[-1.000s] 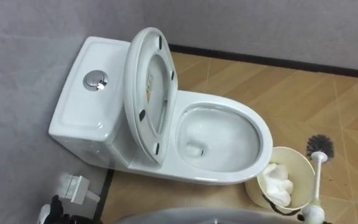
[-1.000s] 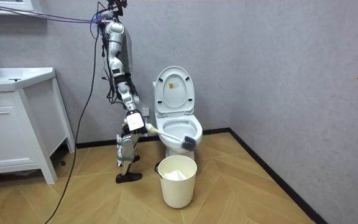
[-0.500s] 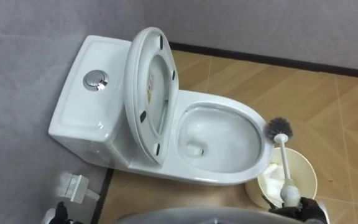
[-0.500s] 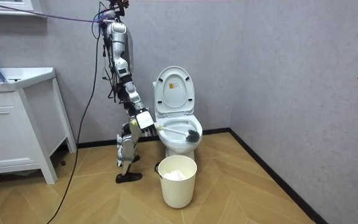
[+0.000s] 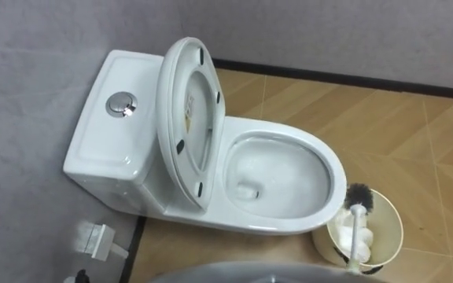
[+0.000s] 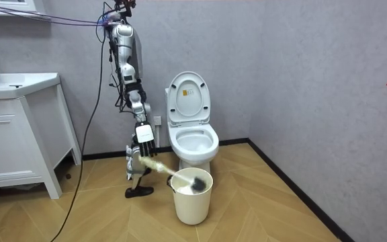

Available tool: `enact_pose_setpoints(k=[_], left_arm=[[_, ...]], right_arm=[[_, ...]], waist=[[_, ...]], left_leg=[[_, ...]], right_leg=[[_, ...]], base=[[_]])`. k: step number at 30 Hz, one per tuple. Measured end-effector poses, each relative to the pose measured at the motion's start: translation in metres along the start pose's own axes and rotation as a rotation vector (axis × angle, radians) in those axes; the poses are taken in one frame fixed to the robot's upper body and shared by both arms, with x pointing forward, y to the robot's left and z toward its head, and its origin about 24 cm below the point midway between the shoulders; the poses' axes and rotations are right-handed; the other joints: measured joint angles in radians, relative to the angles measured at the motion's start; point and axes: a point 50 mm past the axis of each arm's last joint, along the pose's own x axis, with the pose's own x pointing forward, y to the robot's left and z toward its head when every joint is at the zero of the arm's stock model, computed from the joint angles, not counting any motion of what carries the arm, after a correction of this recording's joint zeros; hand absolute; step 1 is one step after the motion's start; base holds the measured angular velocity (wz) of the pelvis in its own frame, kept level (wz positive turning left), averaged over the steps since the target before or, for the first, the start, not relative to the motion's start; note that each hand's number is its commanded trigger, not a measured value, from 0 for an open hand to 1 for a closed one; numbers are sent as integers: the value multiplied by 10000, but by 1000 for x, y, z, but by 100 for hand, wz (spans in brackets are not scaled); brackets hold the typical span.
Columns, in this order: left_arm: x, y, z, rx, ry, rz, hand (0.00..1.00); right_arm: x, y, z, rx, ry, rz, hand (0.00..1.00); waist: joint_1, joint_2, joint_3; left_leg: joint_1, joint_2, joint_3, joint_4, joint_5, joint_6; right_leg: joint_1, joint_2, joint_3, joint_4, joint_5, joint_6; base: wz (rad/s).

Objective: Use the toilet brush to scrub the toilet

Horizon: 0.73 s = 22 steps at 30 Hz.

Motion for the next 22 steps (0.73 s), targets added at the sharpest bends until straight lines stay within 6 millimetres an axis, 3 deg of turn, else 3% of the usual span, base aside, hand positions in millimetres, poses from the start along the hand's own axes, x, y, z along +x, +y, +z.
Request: enact_pose_setpoints(k=[22], left_arm=[[-1,-10,-5,298,606,-616,0]], right_arm=[[-3,12,-22,-79,1206,1292,0]], waist=[[-124,8,3]], left_leg=[[220,-2,2,-51,-3,3]], right_leg=[[171,-5,50,-4,-6,6]], base=[[0]])
